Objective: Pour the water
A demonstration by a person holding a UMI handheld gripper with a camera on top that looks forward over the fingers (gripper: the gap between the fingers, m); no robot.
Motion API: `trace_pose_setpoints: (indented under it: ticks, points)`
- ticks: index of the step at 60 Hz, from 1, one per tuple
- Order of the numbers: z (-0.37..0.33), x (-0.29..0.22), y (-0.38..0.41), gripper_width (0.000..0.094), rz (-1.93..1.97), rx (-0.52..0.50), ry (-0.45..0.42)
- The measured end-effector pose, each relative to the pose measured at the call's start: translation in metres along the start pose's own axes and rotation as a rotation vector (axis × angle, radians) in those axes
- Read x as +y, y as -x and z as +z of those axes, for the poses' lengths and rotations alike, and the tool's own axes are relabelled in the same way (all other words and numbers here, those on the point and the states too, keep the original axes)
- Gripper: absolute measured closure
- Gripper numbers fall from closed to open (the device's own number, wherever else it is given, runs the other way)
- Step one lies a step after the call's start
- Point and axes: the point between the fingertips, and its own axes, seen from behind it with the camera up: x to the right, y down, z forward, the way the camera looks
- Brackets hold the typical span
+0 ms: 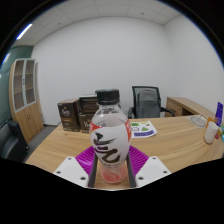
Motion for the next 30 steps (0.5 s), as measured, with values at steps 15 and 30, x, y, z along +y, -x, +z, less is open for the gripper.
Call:
trace_pose_setpoints:
  ticks: [15,30]
  points:
    - [-0.002,-0.002,0.002,0.0648,-0.021,-0.023,-0.003]
    - [-0.038,-0.08,-0.013,0.065,0.278,-0.188,-0.056]
